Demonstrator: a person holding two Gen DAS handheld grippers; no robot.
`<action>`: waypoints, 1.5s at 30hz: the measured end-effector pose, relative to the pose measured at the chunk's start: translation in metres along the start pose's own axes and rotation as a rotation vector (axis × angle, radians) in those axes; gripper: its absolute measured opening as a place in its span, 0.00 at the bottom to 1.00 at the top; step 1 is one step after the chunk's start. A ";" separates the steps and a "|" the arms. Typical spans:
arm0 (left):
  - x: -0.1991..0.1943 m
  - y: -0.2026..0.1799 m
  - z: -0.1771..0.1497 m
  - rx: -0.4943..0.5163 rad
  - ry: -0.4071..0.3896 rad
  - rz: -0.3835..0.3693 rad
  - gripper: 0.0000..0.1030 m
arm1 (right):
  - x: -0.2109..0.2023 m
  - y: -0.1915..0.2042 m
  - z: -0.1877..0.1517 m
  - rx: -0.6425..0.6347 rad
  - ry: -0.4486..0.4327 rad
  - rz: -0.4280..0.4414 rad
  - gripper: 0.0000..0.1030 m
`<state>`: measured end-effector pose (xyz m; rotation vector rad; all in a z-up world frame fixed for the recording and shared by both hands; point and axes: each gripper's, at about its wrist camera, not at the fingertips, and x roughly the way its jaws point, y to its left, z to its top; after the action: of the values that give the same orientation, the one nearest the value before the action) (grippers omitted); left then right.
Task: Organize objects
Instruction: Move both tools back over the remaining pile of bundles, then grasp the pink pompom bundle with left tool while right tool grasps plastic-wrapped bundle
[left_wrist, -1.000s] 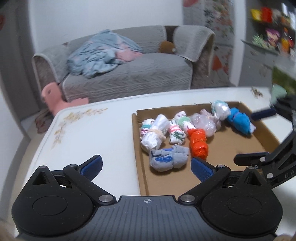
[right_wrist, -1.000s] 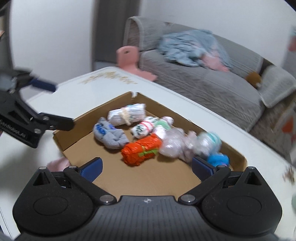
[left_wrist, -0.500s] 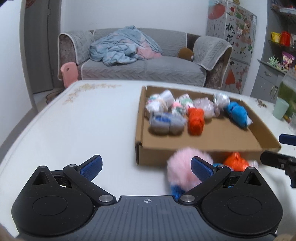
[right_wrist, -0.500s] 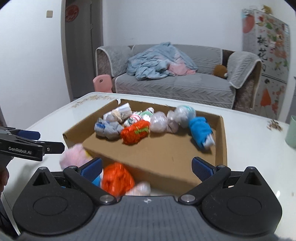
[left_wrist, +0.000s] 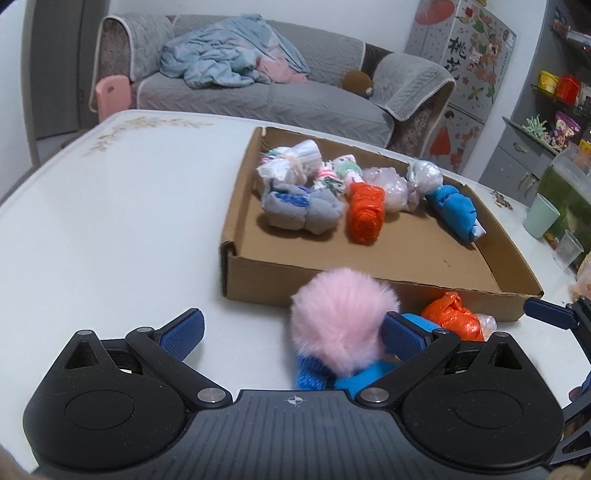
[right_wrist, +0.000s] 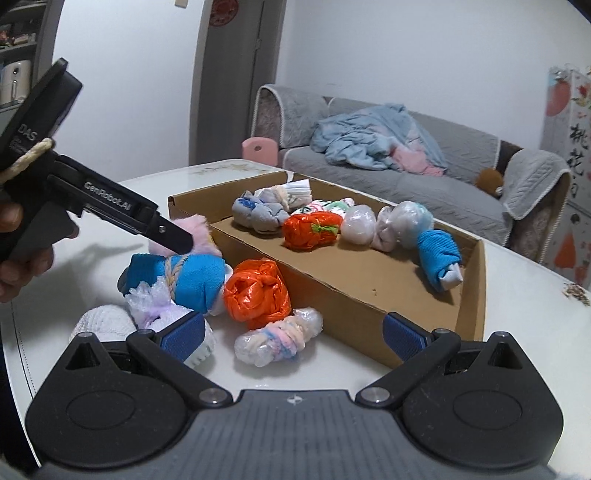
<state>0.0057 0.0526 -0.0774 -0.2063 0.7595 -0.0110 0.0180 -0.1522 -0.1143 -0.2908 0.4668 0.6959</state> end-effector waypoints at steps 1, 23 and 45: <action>0.002 -0.001 0.001 0.004 0.000 0.004 1.00 | 0.001 -0.001 0.001 -0.003 0.004 0.018 0.99; -0.015 0.007 -0.030 0.271 -0.069 0.110 0.86 | 0.005 -0.016 -0.005 0.097 0.039 0.067 0.99; -0.016 0.011 -0.035 0.325 -0.095 -0.043 0.38 | 0.004 -0.015 -0.009 0.146 0.079 0.104 0.42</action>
<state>-0.0307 0.0589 -0.0928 0.0859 0.6483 -0.1632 0.0281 -0.1649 -0.1221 -0.1573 0.6081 0.7493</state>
